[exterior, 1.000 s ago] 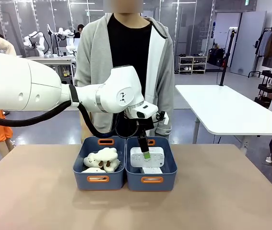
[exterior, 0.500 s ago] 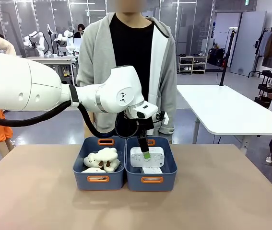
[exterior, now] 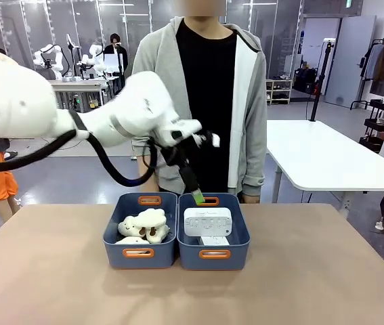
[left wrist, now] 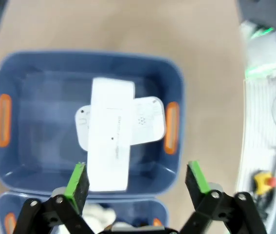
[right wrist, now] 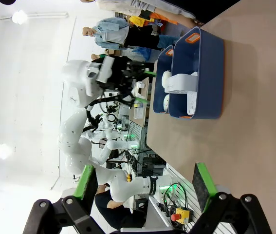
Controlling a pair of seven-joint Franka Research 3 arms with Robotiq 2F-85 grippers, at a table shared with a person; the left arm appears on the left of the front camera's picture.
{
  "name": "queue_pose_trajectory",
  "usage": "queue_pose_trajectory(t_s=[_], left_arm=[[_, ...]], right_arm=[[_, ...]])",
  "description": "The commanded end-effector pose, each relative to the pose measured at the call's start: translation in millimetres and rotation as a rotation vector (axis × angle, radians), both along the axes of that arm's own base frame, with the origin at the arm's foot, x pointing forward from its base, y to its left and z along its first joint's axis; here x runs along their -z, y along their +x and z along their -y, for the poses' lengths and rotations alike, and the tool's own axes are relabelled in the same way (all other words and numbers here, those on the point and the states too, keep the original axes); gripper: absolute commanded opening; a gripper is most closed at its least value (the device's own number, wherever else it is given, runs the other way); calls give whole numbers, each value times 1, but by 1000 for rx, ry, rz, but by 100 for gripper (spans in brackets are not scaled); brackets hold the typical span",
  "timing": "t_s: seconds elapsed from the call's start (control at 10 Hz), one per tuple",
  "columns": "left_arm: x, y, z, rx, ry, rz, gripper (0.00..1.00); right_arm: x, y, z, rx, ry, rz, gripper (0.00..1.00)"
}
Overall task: Sort the digital clocks into the basket.
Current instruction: Pick up the Digital clock from the table and place it into the empty Plastic storage basket.
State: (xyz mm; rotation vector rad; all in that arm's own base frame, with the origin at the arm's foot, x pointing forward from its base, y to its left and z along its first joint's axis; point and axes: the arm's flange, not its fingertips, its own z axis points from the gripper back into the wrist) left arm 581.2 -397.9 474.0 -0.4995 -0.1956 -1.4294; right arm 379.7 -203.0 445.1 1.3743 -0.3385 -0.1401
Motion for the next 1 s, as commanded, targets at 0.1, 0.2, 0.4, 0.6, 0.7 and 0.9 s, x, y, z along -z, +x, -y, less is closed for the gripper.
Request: queue_pose_trajectory(t_s=[0.1,0.2,0.4,0.6,0.7,0.9], left_arm=[[-19,-14,-91,-186,-266,-209,100],[-22,-21,-124,-262,-336,-258,100],[-22,-58,-202,-460,-495,-277,100],[-4,-128,-291,-729,-614,-239,100],[8,-176,-333,-859,-663,-244,100],[28,-269,-393,-1042,-828,-257,100]], right_arm=[[-1,-2,0,-5,2,-17,100],[-1,-2,0,-5,2,-17,100],[-1,-2,0,-5,2,-17,100],[-1,-2,0,-5,2,-17,100],[-1,-2,0,-5,2,-17,100],[-1,-2,0,-5,2,-17,100]])
